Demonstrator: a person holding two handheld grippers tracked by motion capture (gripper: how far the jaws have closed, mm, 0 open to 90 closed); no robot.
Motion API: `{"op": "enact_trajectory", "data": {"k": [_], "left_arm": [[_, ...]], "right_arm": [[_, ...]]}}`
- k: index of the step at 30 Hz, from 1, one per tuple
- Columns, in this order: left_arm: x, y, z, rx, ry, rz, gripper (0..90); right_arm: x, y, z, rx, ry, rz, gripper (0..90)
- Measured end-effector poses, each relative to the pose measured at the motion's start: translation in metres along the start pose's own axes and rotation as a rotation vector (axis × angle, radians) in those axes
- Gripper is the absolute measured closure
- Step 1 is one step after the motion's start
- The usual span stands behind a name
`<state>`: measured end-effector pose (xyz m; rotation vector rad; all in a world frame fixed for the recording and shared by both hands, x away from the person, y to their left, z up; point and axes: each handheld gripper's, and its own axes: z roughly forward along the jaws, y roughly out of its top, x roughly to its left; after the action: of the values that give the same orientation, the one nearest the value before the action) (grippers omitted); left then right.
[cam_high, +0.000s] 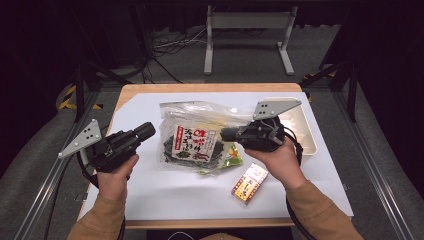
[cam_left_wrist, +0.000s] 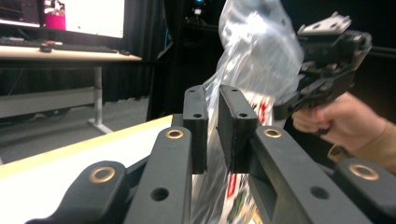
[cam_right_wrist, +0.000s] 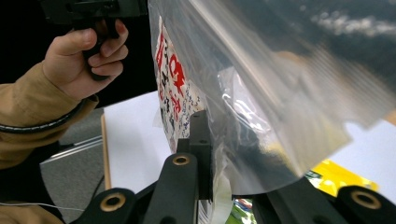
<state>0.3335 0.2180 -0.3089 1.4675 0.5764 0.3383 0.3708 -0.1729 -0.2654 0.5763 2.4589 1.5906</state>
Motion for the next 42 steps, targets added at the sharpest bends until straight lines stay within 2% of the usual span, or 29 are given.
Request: {"op": "enact_trajectory", "data": {"k": [6,14,21,24,32,42], "left_arm": [[0.005,-0.005,0.001,0.03,0.025,-0.002,78.4],[0.013,-0.017,0.003,0.101,0.06,-0.009,75.3],[0.017,-0.024,0.006,0.15,0.09,0.011,70.5],[0.018,-0.027,0.008,0.164,0.083,0.001,65.6],[0.023,-0.032,0.011,0.194,0.087,-0.013,62.2],[0.024,-0.039,0.019,0.241,0.082,-0.022,56.6]], "right_arm": [[-0.005,0.006,-0.011,0.02,-0.039,-0.009,83.1],[-0.016,0.016,-0.029,0.045,-0.11,-0.014,83.0],[-0.028,0.021,-0.045,0.059,-0.168,-0.021,83.0],[-0.037,0.025,-0.054,0.07,-0.21,-0.021,82.9],[-0.054,0.029,-0.071,0.082,-0.268,-0.007,82.9],[-0.069,0.031,-0.086,0.097,-0.314,0.003,82.8]]}}
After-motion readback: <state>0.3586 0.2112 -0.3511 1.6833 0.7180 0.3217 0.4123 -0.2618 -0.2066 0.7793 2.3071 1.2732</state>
